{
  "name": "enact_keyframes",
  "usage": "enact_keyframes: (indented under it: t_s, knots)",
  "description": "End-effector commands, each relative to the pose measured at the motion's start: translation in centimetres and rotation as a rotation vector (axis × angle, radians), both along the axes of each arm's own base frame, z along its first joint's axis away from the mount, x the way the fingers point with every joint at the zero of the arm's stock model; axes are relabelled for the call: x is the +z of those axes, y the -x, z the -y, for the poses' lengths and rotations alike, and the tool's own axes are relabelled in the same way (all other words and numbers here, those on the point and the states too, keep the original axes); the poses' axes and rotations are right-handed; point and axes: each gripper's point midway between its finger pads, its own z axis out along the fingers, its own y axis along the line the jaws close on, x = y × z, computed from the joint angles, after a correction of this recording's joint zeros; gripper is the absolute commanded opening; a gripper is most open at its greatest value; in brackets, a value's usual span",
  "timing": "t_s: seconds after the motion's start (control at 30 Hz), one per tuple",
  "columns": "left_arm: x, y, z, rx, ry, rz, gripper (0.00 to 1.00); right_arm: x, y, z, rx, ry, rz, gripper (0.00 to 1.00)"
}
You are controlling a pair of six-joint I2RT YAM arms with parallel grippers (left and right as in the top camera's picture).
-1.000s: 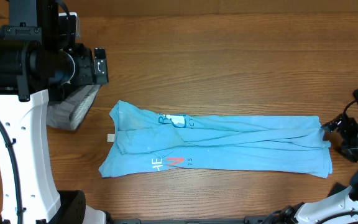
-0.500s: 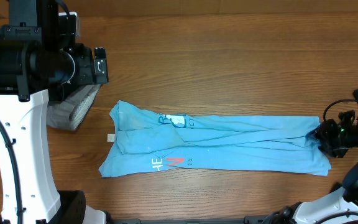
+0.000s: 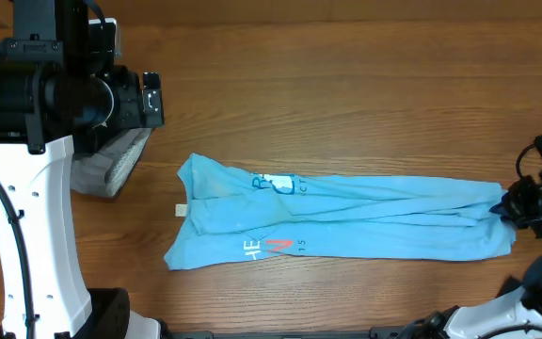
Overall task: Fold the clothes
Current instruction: 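Grasp the strip's right end with the right gripper and fold it leftward, then lay the folded right end onto the strip's middle with the right gripper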
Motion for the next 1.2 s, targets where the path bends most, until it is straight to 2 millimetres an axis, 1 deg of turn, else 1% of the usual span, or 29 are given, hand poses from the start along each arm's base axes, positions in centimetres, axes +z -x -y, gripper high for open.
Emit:
enact_keyframes:
  t_s: [0.0, 0.1, 0.2, 0.3, 0.4, 0.47, 0.67, 0.83, 0.93, 1.07, 1.17]
  knots:
    - [0.2, 0.0, -0.1, -0.004, 0.0, 0.007, 1.0, 4.2, -1.3, -0.2, 0.005, 0.078, 0.095, 0.04]
    - [0.2, 0.0, -0.1, -0.005, 0.0, 0.007, 1.0, 5.7, -1.6, -1.9, 0.042, 0.092, 0.115, 0.04]
    - [0.2, 0.0, -0.1, -0.004, 0.0, 0.008, 1.0, 6.6, -1.7, -4.3, 0.108, 0.082, 0.11, 0.04]
    - [0.2, 0.0, -0.1, -0.004, 0.0, 0.008, 1.0, 7.0, -1.8, -7.8, 0.215, 0.057, 0.086, 0.04]
    - [0.2, 0.0, -0.1, -0.004, 0.001, 0.006, 1.0, 6.9, -2.0, -11.8, 0.342, 0.032, 0.056, 0.04]
    - [0.2, 0.0, -0.1, -0.004, 0.001, 0.005, 1.0, 6.8, -2.1, -14.3, 0.394, 0.028, 0.036, 0.04]
    - [0.2, 0.0, -0.1, -0.004, 0.001, 0.005, 1.0, 6.8, -2.7, -22.7, 0.603, 0.031, 0.054, 0.04]
    - [0.2, 0.0, -0.1, -0.004, 0.001, 0.005, 1.0, 6.7, -2.9, -28.5, 0.679, 0.034, 0.097, 0.04]
    - [0.2, 0.0, -0.1, -0.004, 0.001, 0.005, 1.0, 6.5, -2.9, -30.8, 0.687, 0.056, 0.116, 0.04]
    - [0.2, 0.0, -0.1, -0.004, 0.001, 0.005, 1.0, 6.5, -2.9, -33.2, 0.706, 0.07, 0.148, 0.04]
    - [0.2, 0.0, -0.1, -0.004, 0.001, 0.005, 1.0, 6.6, -2.6, -34.4, 0.732, 0.067, 0.161, 0.04]
